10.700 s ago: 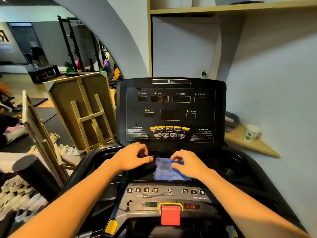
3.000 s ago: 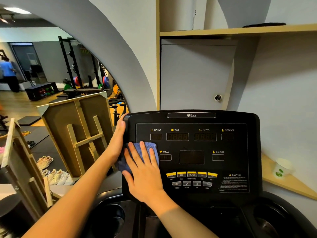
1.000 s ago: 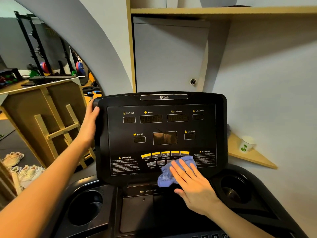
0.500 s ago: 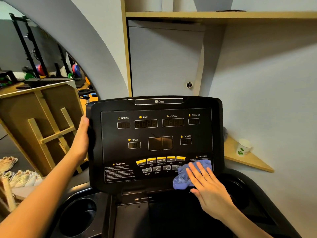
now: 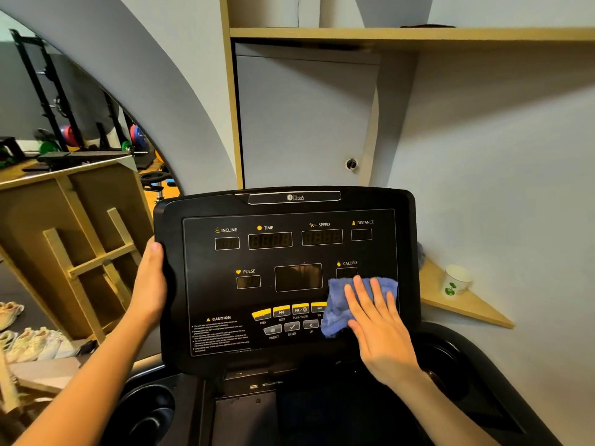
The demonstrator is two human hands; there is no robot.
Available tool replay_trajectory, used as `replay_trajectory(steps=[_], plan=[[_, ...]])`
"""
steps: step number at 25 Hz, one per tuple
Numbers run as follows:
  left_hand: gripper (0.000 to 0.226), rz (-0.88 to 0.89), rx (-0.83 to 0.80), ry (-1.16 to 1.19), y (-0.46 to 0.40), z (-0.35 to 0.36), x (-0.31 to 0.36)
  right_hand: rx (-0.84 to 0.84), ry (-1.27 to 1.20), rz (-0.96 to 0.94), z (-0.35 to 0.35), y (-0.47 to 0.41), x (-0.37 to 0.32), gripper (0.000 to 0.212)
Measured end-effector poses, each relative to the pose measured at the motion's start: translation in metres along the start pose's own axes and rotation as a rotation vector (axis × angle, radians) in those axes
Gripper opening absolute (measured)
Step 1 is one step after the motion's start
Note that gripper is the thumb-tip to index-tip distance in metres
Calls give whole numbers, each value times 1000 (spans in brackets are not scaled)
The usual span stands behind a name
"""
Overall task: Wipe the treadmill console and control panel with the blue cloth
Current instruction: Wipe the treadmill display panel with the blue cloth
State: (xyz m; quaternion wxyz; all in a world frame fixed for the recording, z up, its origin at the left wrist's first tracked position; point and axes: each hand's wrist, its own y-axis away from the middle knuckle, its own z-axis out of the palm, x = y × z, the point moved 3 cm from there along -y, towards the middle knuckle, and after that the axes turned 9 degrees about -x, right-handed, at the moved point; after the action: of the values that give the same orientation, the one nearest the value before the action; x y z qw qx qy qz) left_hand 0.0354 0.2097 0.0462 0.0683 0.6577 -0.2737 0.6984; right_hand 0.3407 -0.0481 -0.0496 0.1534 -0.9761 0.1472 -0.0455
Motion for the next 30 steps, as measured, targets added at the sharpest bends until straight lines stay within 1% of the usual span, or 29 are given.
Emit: replay_trajectory(steps=[9, 14, 18, 21, 30], plan=[[31, 16, 13, 20, 1, 3, 1, 236, -135, 196, -79, -108, 1, 60], [38, 17, 30, -12, -3, 1, -4, 308, -177, 310, -83, -126, -14, 60], [34, -17, 33, 11, -3, 1, -5, 324, -235, 350, -85, -134, -32, 59], [33, -22, 43, 9, -2, 2, -3, 322, -241, 334, -89, -140, -54, 60], [34, -22, 51, 15, -6, -3, -10, 273, -218, 131, -94, -159, -155, 62]])
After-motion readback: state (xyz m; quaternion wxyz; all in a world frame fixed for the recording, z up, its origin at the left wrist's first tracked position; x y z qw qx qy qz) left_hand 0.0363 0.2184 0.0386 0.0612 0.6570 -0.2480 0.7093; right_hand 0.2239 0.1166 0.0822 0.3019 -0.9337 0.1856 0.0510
